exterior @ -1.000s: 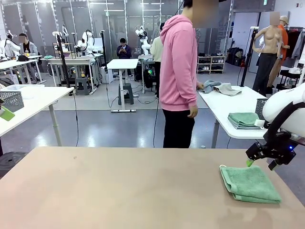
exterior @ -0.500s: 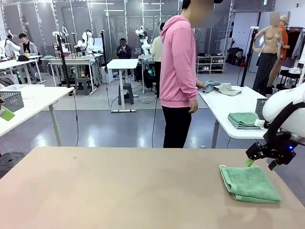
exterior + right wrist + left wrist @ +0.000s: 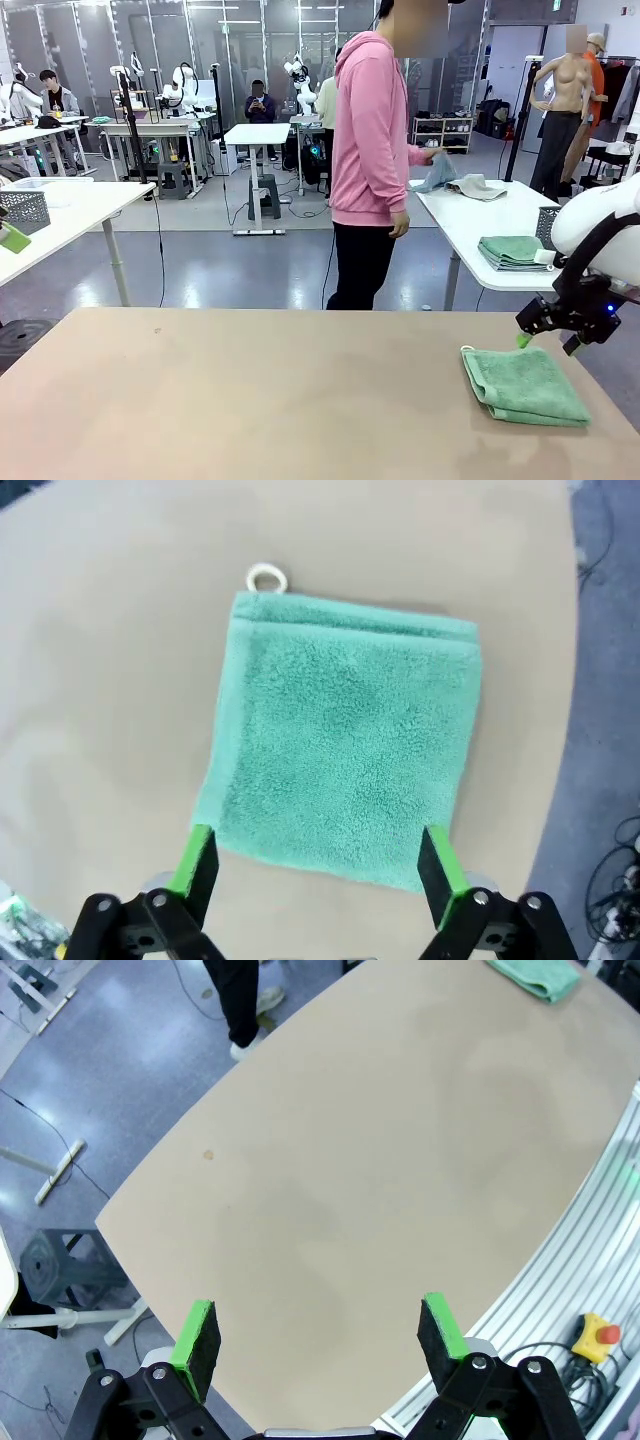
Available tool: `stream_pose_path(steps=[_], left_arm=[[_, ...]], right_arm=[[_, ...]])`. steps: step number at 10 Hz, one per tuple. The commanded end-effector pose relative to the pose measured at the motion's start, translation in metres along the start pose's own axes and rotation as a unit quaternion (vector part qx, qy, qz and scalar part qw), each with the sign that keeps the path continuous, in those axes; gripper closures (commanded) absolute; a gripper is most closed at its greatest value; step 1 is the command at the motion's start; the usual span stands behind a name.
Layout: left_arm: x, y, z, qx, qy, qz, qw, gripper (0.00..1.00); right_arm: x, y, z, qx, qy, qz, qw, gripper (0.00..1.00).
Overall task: Fold the towels and place them in the basket.
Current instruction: When a person lays out a Towel with hook on the table, fold it in half twice.
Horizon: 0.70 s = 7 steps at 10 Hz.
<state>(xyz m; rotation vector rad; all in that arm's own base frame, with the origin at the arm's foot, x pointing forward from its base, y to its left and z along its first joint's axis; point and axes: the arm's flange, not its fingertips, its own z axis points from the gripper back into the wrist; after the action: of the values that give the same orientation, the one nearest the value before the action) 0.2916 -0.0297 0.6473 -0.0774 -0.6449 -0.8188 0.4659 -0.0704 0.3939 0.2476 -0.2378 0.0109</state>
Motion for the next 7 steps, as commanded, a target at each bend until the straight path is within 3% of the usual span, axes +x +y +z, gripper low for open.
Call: stream_pose_path(steps=[1, 4, 7], left_arm=[[0.011, 0.011, 0.023, -0.003, 0.005, -0.019, 1.000, 0.00], [0.016, 0.012, 0.063, -0.022, -0.015, 0.019, 0.999, 0.00], [0.026, 0.006, 0.109, 0.014, -0.019, 0.015, 1.000, 0.00]], right_arm=[[0.000, 0.023, 0.072, 0.011, -0.017, 0.046, 0.999, 0.00], [-0.021, 0.066, 0.177, 0.027, -0.045, 0.154, 0.987, 0.00], [-0.062, 0.102, 0.268, 0.005, -0.055, 0.284, 0.957, 0.00]])
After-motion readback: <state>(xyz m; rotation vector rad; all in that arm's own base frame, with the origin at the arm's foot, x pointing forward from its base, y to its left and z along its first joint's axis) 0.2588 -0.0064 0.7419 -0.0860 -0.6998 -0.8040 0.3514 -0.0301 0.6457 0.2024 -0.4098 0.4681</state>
